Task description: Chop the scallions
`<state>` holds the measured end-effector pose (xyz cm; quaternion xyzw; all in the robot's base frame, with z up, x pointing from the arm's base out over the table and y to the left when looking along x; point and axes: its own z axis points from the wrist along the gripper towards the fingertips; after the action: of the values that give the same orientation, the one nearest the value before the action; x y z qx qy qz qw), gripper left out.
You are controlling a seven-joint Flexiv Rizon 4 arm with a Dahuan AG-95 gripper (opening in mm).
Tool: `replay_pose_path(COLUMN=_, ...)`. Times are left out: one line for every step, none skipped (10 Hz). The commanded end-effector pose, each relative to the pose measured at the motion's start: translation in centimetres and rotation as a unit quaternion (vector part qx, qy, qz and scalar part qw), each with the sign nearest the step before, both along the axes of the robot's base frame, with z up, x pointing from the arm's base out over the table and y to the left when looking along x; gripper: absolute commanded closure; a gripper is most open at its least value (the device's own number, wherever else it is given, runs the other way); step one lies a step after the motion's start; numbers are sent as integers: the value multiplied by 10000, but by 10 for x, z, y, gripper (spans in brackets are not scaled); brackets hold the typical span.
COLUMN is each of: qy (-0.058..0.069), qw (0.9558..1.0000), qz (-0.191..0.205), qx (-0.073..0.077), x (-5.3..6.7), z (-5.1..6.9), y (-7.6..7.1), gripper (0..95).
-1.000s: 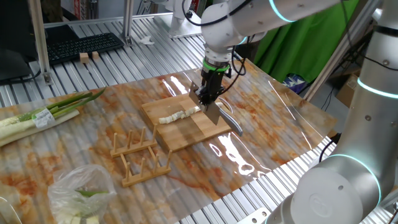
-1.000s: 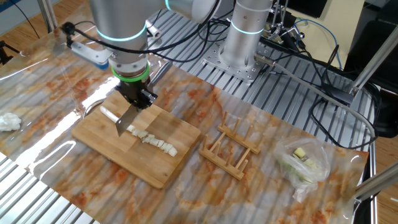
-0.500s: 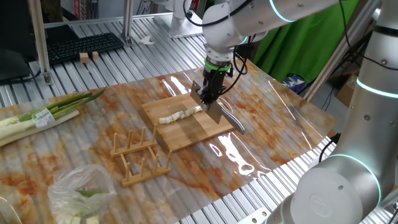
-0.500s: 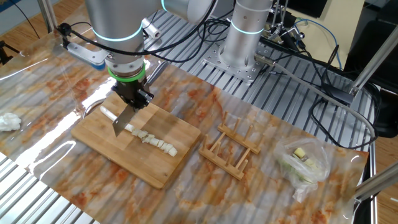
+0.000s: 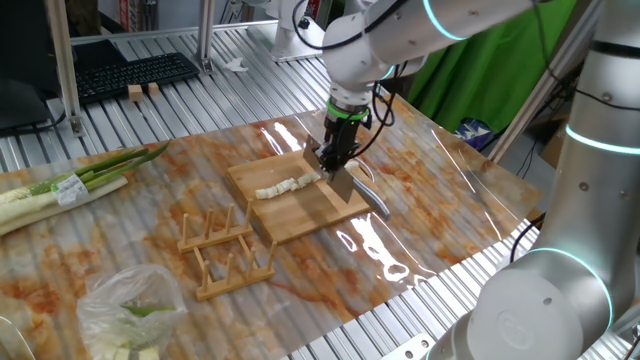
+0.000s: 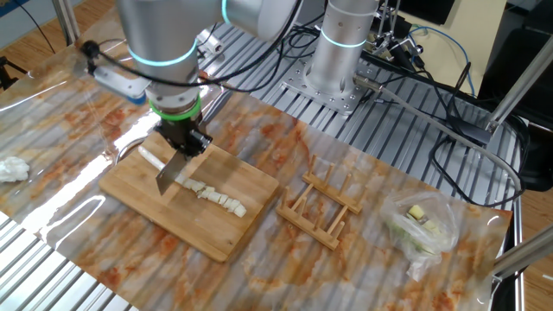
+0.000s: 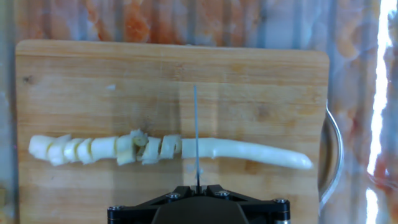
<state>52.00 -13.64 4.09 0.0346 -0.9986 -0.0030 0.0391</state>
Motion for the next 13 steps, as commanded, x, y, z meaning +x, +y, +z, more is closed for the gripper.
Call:
replay_pose_path(qy=-115, qw=9999, qz=-21, qx=1, x=3, z=-22, y=3, gripper=950)
replay_pose_path(qy=-137, qw=9998, qz=-70, qx=112, x=3, z=-29, y=4, gripper=950)
replay_pose_path(qy=-62, qw=9999, qz=9, qx=-141, x=3, z=-25, y=4, gripper=950)
replay_pose_path(qy=-50, qw=9999, qz=6, qx=-138, x=2, z=-23, y=3, gripper=950)
replay_pose_path(qy=31, qw=9999, qz=9, qx=-140, x=-1, z=-5, y=0, gripper=950)
replay_pose_path(qy=115, qw=9998, qz=18, qx=-146, x=-4, z=6, y=-2, gripper=950)
replay_pose_path(qy=140, qw=9999, qz=-26, qx=-86, x=-7, z=16, y=-4, gripper=950)
replay_pose_path(qy=145, qw=9998, qz=-48, qx=-90, x=-9, z=21, y=-6, gripper=950)
replay_pose_path(qy=140, qw=9998, qz=-68, qx=-94, x=-11, z=24, y=-6, gripper=950)
replay_pose_path(qy=140, qw=9998, qz=-102, qx=-96, x=-12, z=26, y=-7, gripper=950)
replay_pose_path(qy=141, qw=9998, qz=-112, qx=-90, x=-12, z=28, y=-8, gripper=950)
replay_pose_path(qy=135, qw=9998, qz=-10, qx=-126, x=-11, z=34, y=-11, gripper=950)
replay_pose_path(qy=123, qw=9998, qz=10, qx=-132, x=-11, z=34, y=-12, gripper=950)
